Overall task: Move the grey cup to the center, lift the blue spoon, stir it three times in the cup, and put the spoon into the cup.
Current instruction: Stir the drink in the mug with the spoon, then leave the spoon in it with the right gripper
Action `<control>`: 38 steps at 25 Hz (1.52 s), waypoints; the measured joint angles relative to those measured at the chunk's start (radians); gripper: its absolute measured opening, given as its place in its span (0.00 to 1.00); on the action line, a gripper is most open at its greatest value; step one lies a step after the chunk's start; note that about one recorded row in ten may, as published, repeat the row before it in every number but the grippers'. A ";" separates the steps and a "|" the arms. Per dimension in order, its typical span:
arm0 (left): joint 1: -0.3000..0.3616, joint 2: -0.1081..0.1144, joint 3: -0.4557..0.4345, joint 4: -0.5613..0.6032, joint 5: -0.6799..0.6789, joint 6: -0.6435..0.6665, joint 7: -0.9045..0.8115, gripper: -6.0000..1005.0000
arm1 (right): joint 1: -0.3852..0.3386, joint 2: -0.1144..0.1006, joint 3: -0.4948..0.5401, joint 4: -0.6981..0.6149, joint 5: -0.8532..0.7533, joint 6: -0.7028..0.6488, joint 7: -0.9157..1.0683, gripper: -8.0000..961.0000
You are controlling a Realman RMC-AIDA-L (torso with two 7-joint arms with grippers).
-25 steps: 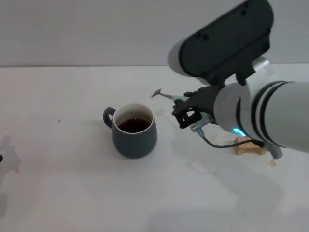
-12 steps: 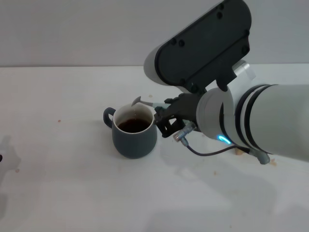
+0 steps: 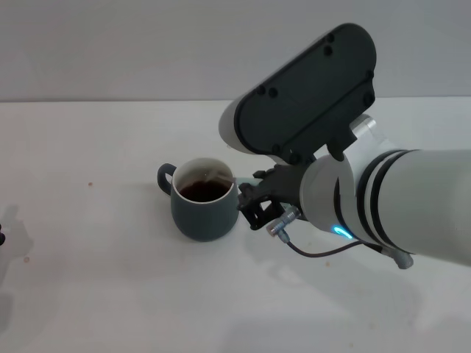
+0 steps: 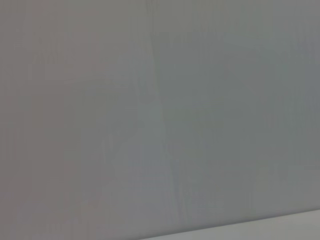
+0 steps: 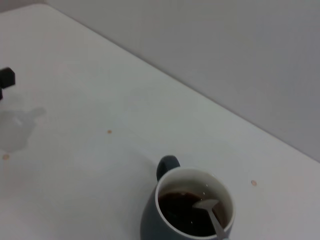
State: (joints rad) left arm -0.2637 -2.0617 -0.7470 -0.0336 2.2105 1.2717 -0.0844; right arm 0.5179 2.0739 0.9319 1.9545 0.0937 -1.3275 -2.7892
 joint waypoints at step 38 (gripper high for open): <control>0.004 0.000 -0.003 -0.005 0.000 0.000 0.000 0.00 | 0.120 0.003 0.009 -0.302 0.126 0.192 -0.003 0.17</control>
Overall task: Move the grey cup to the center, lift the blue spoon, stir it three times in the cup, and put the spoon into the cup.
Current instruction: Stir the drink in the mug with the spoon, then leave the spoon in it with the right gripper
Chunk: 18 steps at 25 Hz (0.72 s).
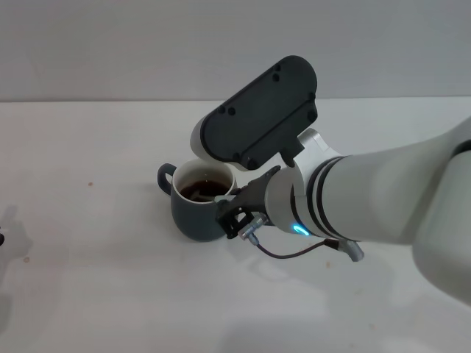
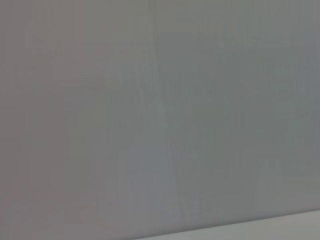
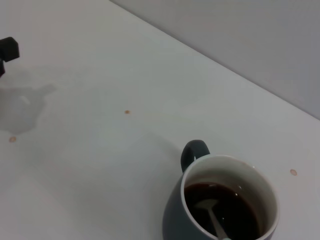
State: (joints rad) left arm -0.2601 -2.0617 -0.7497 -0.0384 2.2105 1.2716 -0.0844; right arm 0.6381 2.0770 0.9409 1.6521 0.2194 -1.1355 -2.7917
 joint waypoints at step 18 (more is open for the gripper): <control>-0.001 -0.002 0.001 0.000 0.000 -0.006 0.000 0.00 | -0.008 -0.007 0.046 -0.043 -0.013 0.016 -0.038 0.17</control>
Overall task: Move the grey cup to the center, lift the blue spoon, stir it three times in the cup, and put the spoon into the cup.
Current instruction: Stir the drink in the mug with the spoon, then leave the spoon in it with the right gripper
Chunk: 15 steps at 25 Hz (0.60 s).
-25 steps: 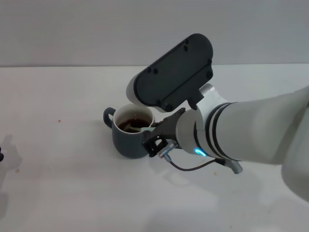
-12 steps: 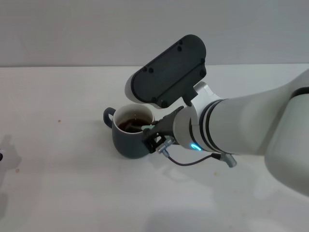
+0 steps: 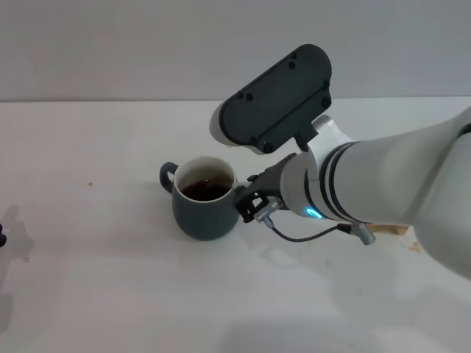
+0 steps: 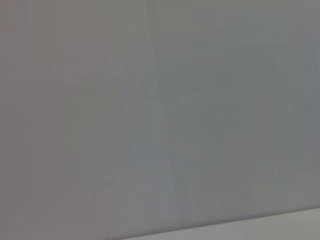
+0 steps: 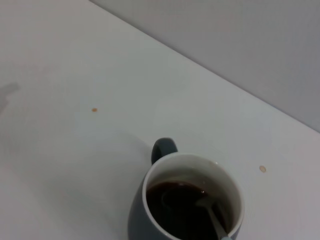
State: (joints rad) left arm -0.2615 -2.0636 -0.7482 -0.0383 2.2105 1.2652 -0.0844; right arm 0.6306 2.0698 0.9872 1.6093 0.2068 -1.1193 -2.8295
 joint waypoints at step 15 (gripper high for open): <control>-0.002 -0.003 0.001 -0.012 0.000 -0.006 0.000 0.00 | 0.004 0.007 -0.039 0.030 0.009 0.003 -0.010 0.17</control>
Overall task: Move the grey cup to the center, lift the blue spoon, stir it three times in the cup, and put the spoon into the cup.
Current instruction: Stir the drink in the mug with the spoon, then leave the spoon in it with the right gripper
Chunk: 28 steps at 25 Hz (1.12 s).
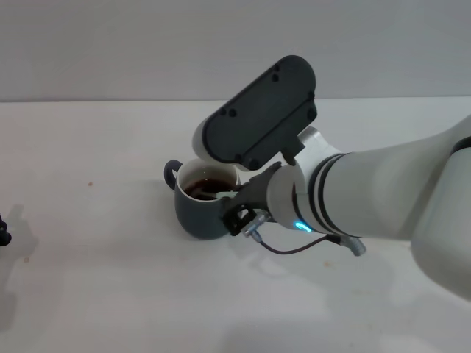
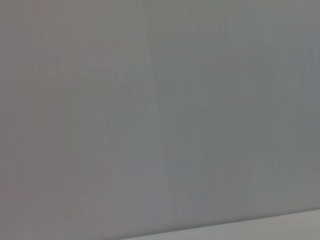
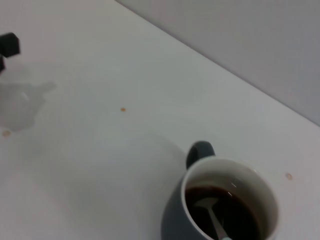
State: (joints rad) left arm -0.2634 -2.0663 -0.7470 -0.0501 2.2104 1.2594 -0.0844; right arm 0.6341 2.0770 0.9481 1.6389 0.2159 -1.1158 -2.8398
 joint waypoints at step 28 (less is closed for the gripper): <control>-0.004 0.003 -0.005 -0.002 0.000 0.007 0.000 0.00 | 0.012 -0.004 0.041 -0.040 -0.003 -0.001 -0.007 0.17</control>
State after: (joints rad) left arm -0.2677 -2.0631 -0.7517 -0.0522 2.2105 1.2669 -0.0844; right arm 0.6460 2.0726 0.9891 1.5987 0.2129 -1.1171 -2.8472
